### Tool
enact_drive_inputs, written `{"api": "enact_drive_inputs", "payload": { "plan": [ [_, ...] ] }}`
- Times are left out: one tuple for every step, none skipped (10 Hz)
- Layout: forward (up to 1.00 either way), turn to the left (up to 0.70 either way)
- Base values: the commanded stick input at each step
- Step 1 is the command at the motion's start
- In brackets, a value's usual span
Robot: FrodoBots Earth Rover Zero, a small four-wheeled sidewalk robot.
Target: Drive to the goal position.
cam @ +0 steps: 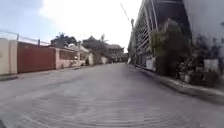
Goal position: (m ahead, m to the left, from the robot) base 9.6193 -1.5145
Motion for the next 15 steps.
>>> {"api": "enact_drive_inputs", "payload": {
  "plan": [
    [1.0,0.0],
    [1.0,0.0],
    [1.0,0.0],
    [1.0,0.0],
    [1.0,-0.12],
    [1.0,-0.28],
    [1.0,-0.4],
    [1.0,-0.4],
    [1.0,-0.4],
    [1.0,-0.4],
    [1.0,-0.39],
    [1.0,-0.17],
    [1.0,0.0],
    [1.0,0.0],
    [1.0,0.0]
  ]
}}
